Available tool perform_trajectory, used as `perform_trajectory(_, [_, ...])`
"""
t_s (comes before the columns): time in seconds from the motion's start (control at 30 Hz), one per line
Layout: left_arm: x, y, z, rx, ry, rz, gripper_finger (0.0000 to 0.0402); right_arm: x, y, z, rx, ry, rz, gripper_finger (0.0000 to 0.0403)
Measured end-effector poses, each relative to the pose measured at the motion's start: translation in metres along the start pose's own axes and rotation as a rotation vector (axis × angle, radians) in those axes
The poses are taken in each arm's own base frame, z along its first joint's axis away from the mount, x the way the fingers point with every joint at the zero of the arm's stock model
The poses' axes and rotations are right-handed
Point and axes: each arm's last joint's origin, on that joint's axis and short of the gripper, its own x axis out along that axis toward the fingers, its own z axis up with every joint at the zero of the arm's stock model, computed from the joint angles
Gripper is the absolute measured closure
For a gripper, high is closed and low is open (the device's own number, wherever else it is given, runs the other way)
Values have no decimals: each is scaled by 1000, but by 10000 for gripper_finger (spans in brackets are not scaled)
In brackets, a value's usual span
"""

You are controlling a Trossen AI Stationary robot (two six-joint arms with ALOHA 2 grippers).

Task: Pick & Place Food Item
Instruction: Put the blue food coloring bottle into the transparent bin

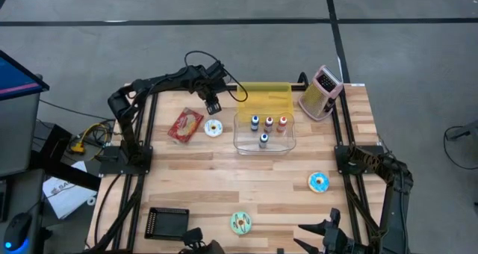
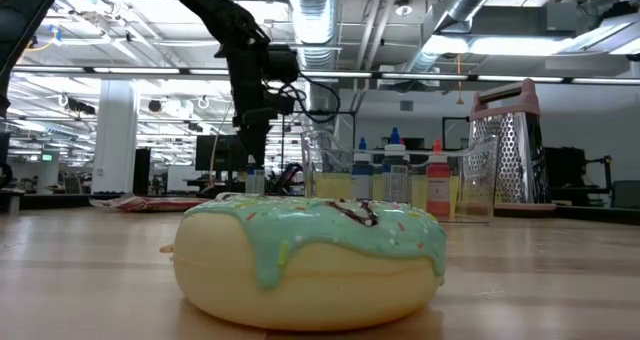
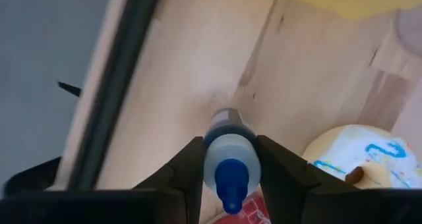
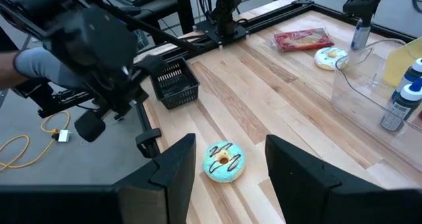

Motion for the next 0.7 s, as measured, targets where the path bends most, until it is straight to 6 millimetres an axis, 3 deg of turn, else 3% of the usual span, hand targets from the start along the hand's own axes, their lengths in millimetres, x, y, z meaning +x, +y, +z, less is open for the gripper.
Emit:
perform_trajectory(0.3, [-67, -4, -10, -27, -149, -40, 294, 0, 0, 0, -2, 1, 0, 228])
perform_trajectory(0.53, [-112, -60, -12, 91, -254, -113, 294, 0, -2, 0, -25, 0, -11, 228])
perform_trajectory(0.7, [-127, -111, -12, 204, -302, -158, 294, 0, -4, 1, -41, 0, -19, 228])
